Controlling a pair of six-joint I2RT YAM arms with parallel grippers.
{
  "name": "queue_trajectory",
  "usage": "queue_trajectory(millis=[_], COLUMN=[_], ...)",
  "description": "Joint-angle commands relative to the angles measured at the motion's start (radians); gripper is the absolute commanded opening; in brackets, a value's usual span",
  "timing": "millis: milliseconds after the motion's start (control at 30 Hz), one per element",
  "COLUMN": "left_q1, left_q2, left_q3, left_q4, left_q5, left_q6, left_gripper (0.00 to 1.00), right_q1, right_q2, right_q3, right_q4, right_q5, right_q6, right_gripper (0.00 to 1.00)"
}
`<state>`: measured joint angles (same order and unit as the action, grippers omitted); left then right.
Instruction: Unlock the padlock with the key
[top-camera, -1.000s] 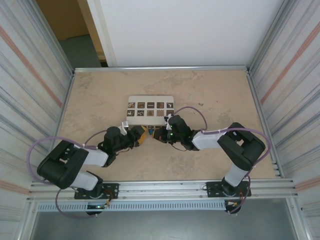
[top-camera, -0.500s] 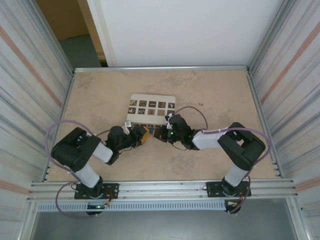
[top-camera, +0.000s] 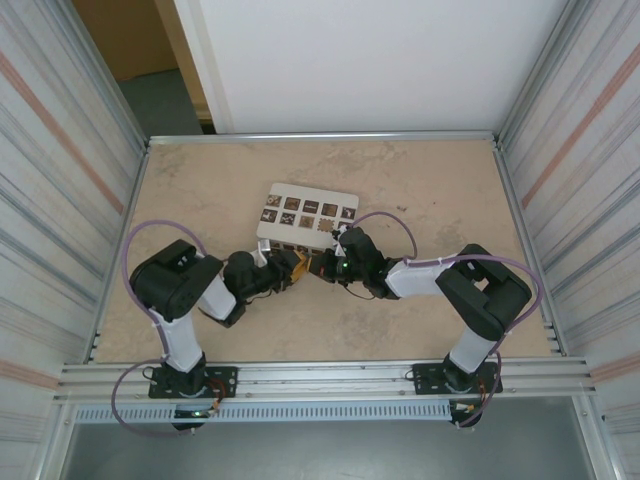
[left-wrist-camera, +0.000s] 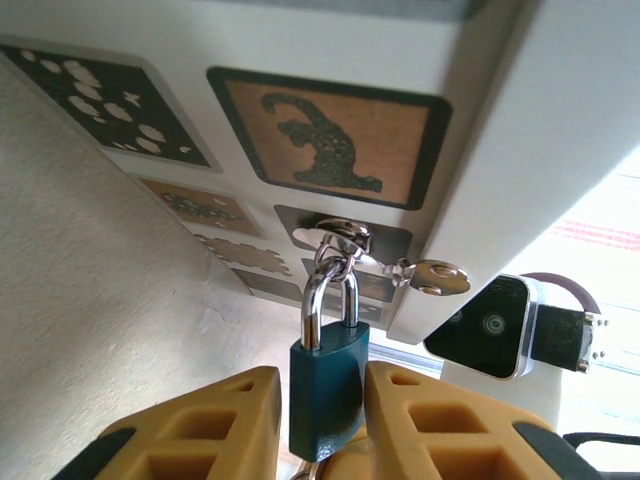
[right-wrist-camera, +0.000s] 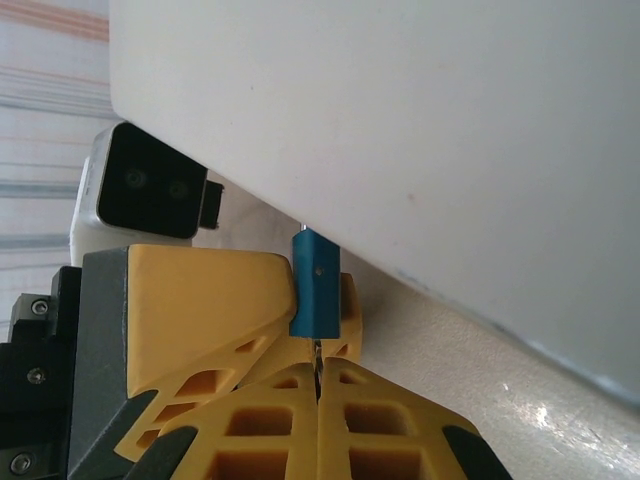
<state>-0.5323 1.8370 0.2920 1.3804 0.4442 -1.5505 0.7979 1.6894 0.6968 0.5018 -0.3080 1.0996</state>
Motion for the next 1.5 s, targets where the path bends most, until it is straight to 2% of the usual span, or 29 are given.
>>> queue_trajectory(millis=[0,333,467,567,800,967,1200,1333,1467], left_q1=[-0.006,-0.01,-0.018,-0.026,-0.053,-0.068,-0.084,-0.084,-0.084], left_q2=[0.02,0.026,0.017,0.012,-0.041,-0.146,-0.405,-0.532,-0.593], left_q3=[0.019,0.024,0.023,0.023,0.032,0.048,0.122,0.14,0.143], left_q4=[0.037,0.037,0.033,0.028,-0.053,-0.252,-0.736,-0.937,-1.015], left_q5=[-0.018,-0.03,-0.038,-0.044,-0.064,-0.071,-0.111,-0.161,-0.175], left_q6=[-0.007,0.01,0.017,0.013,0.01,0.008,0.071,0.084,0.067], left_gripper=[0.27,0.12,0.04,0.0,0.0,0.0,0.0,0.0,0.0], right_q1=[0.0,-0.012,-0.022,-0.025,-0.038,-0.04,-0.035,-0.035,-0.035], right_q2=[-0.009,-0.027,-0.061,-0.103,-0.26,-0.405,-0.582,-0.684,-0.754], right_q3=[0.009,-0.014,-0.03,-0.042,-0.089,-0.08,-0.036,-0.069,-0.09], right_q4=[-0.011,0.024,-0.008,-0.074,-0.263,-0.394,-0.502,-0.451,-0.412], right_q5=[-0.039,-0.054,-0.043,-0.017,0.07,0.13,0.166,0.195,0.164], right_q6=[0.05,0.062,0.053,0.013,-0.133,-0.328,-0.636,-0.742,-0.9], right_gripper=[0.0,0.01,0.16,0.22,0.38,0.45,0.53,0.65,0.73])
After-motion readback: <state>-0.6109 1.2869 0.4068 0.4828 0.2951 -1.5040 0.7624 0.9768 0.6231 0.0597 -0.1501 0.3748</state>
